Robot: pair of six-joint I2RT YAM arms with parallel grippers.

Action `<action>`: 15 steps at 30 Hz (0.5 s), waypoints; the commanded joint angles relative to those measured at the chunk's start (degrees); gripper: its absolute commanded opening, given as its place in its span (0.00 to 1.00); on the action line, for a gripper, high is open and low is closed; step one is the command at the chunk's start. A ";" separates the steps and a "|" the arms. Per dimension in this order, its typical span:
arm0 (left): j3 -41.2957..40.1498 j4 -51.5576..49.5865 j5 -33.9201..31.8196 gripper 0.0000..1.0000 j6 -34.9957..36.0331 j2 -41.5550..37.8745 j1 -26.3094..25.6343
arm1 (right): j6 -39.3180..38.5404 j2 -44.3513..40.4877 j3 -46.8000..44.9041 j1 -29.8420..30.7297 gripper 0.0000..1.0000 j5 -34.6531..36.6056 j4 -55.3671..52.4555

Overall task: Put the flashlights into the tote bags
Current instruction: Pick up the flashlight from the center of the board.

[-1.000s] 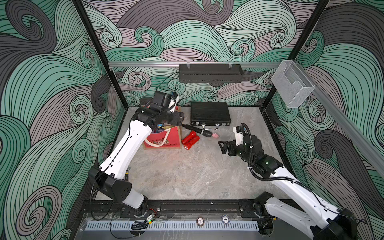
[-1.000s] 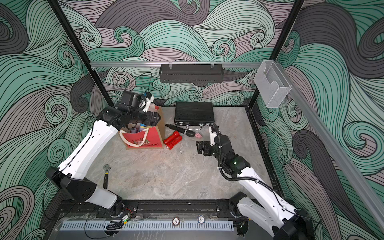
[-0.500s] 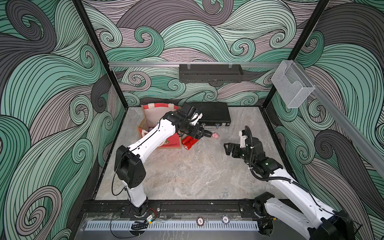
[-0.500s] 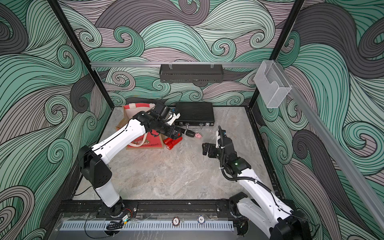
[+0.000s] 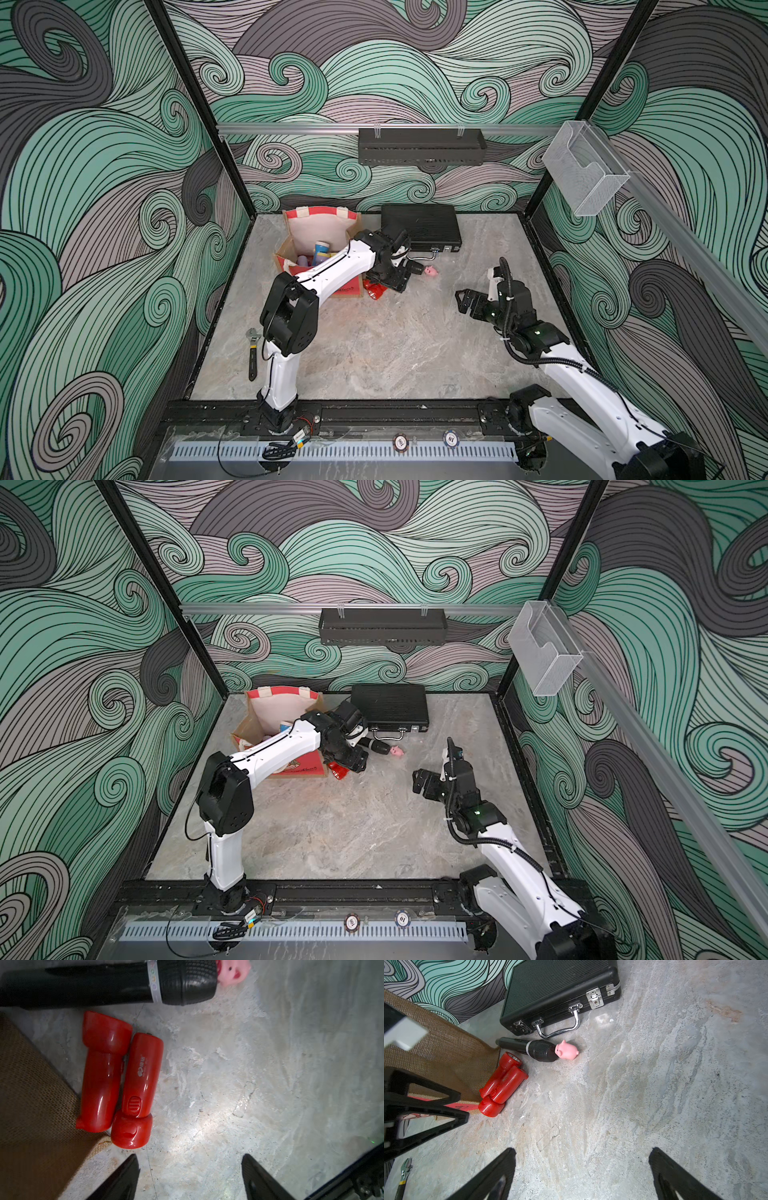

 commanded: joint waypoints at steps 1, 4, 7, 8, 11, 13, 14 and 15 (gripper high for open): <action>2.09 -2.66 -5.61 0.83 -0.53 1.49 -0.54 | 1.17 0.30 -0.25 -0.31 0.99 -1.02 1.24; 3.30 -2.61 -8.02 0.83 -0.46 3.43 -0.58 | 1.20 0.32 -0.35 -0.33 1.00 -1.12 1.29; 4.33 -1.99 -8.57 0.82 -0.06 5.80 -0.59 | 0.96 0.15 0.04 -0.36 1.00 -0.97 0.97; 4.84 -2.07 -8.85 0.81 0.05 6.71 -0.59 | 0.86 0.02 0.15 -0.39 1.00 -0.90 0.80; 6.75 -2.48 -10.35 0.80 0.41 9.16 -0.59 | 0.76 -0.05 0.13 -0.35 1.00 -0.80 0.69; 7.75 -2.54 -11.40 0.79 0.50 10.18 -0.59 | 0.75 -0.04 0.02 -0.52 1.00 -0.95 0.64; 8.18 -2.52 -11.79 0.78 0.43 10.72 -0.59 | 0.76 -0.07 -0.04 -0.64 1.00 -0.92 0.71; 8.95 -2.72 -12.34 0.78 0.42 11.42 -0.58 | 0.77 -0.09 -0.08 -0.54 1.00 -0.96 0.78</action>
